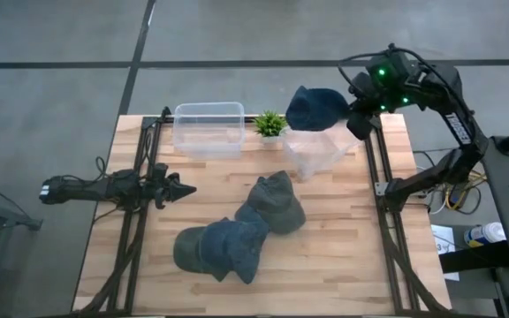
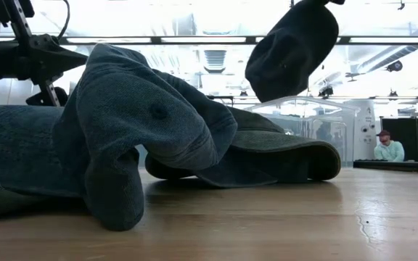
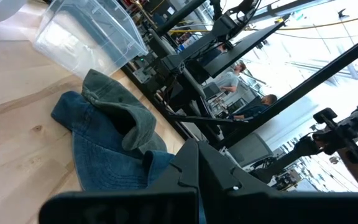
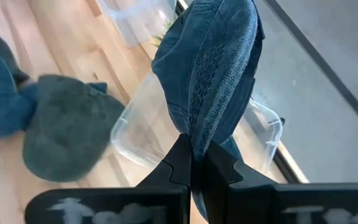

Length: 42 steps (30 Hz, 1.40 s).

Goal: Pick & Place hat
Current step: Put the bottom right blue cap into the right transparent bin

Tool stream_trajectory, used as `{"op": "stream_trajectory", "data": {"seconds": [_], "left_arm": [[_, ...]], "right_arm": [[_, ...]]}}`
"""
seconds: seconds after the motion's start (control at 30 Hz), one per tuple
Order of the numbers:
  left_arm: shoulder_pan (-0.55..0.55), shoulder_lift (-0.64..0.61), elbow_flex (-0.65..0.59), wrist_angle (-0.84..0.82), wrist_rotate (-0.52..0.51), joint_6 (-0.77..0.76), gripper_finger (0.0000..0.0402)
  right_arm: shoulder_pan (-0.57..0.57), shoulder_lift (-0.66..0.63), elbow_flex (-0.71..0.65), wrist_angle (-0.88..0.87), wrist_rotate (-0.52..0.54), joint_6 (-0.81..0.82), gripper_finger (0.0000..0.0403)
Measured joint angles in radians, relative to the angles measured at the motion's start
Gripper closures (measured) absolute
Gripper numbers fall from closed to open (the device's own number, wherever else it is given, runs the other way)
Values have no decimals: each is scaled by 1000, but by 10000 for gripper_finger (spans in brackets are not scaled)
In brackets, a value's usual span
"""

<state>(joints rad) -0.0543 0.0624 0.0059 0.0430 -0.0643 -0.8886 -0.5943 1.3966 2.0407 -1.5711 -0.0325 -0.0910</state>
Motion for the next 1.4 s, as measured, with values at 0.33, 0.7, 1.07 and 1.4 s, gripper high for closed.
{"op": "stream_trajectory", "data": {"seconds": [0.33, 0.7, 1.07, 1.4], "left_arm": [[0, 0, 0, -14, 2, 3, 401], [0, 0, 0, -16, 1, 3, 401], [0, 0, 0, -17, -2, 3, 401], [0, 0, 0, -18, -3, 3, 401]], "right_arm": [[-65, -3, -95, 0, 6, -111, 394], [-72, -40, -308, 0, -2, -184, 394], [-72, 16, -409, 0, 1, -269, 394], [-72, 175, -412, 5, 17, -309, 394]]}}
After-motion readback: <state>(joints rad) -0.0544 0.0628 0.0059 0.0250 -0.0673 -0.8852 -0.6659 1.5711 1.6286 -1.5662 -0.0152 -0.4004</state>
